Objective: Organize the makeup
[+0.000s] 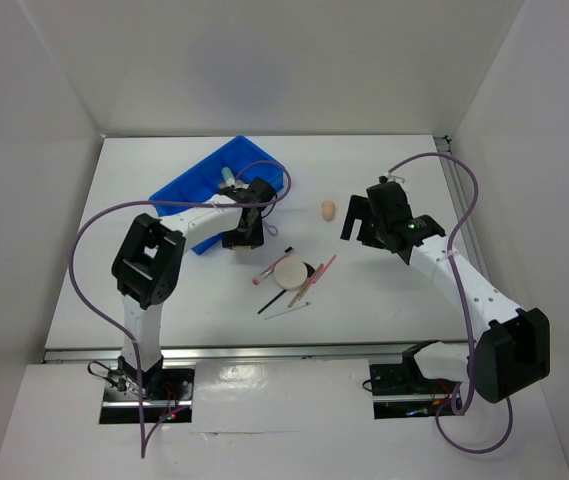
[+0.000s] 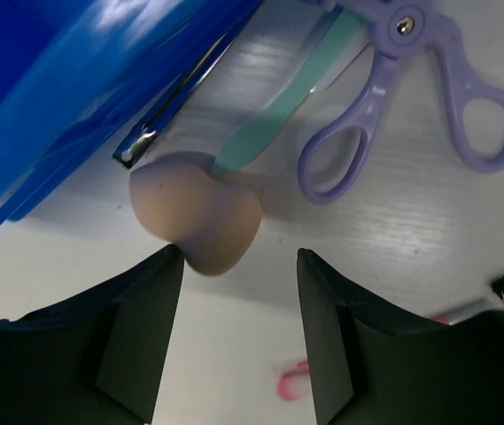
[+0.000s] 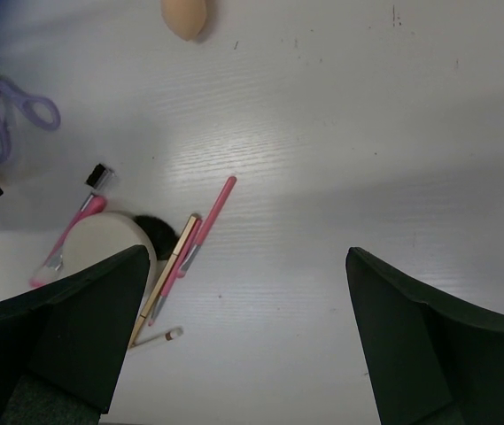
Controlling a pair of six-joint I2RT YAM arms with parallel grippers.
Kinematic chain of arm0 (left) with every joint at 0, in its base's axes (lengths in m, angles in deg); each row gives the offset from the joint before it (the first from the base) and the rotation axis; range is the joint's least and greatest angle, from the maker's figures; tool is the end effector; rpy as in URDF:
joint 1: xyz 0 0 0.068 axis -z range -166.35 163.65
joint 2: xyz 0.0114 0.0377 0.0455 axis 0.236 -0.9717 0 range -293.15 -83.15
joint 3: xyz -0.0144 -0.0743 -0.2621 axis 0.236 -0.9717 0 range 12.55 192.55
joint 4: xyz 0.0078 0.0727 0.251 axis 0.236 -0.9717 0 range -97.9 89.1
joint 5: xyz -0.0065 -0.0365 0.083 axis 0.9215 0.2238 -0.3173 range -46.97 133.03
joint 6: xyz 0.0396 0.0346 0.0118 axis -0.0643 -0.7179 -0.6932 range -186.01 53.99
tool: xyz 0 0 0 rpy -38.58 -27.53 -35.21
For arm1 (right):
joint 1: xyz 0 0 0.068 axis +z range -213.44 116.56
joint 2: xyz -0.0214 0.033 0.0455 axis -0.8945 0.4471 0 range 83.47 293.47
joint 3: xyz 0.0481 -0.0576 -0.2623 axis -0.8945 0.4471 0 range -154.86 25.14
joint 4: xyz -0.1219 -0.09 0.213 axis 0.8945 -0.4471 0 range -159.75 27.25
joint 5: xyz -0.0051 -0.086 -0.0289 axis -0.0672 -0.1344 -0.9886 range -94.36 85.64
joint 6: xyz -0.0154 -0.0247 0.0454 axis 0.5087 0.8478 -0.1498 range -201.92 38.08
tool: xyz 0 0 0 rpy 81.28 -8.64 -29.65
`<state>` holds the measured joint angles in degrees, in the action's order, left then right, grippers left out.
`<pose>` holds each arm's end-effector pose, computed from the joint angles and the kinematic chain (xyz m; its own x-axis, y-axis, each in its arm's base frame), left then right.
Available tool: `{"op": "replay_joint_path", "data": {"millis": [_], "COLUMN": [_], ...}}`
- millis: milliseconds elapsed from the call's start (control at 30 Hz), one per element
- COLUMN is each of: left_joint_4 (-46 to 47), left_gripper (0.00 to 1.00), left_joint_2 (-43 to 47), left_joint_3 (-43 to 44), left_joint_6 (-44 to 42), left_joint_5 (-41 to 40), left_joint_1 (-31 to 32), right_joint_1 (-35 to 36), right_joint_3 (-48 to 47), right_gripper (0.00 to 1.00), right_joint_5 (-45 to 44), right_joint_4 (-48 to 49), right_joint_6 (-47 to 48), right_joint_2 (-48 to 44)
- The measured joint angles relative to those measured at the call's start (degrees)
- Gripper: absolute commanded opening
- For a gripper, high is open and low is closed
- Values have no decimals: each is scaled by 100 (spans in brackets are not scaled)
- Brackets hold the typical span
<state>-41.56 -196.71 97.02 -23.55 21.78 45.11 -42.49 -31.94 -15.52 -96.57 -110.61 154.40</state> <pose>0.3529 -0.2008 0.1883 -0.8465 -0.2197 -0.4849 -0.2604 0.9654 0.0172 0.2444 0.0863 0.2821 -0.7156 0.2303 -0.6595 0.1304 0.9715 0.1978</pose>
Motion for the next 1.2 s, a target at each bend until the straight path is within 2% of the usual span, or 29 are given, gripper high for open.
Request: {"op": "replay_joint_path", "data": {"millis": [233,300,333,433,533,600,767,867,1000,1133,1200], "left_joint_4": [-142,-175,-179,-216,-332,-490,-920,-1019,-931,-793,-531], "left_gripper": [49,41,30,10,6,0,0,0,0,0,0], "left_joint_2": [-431,-437,-439,-444,-444,-433,17,304,105,-833,-1279], "left_joint_3": [286,317,326,358,439,527,557,955,2474,4439,4929], "left_joint_6": [138,140,136,133,118,125,116,-7,-234,-466,-514], "left_joint_5": [-271,-332,-365,-420,-466,-527,-433,-179,208,463,627], "left_joint_1": [-59,-83,-94,-114,-98,-52,155,133,-275,-673,-835], "right_joint_1": [0,0,0,0,0,0,0,0,0,0,0], "right_joint_3": [0,0,0,0,0,0,0,0,-2,-4,-11], "right_gripper": [100,100,100,100,100,100,100,100,100,100,100], "right_joint_5": [2,2,2,2,2,2,-7,-20,-103,-195,-219], "right_joint_4": [-4,-4,-4,-4,-7,-4,-4,-2,-9,-15,-11], "right_joint_6": [4,4,4,4,4,4,4,4,9,22,24], "right_joint_2": [0,0,0,0,0,0,2,22,90,105,107]}}
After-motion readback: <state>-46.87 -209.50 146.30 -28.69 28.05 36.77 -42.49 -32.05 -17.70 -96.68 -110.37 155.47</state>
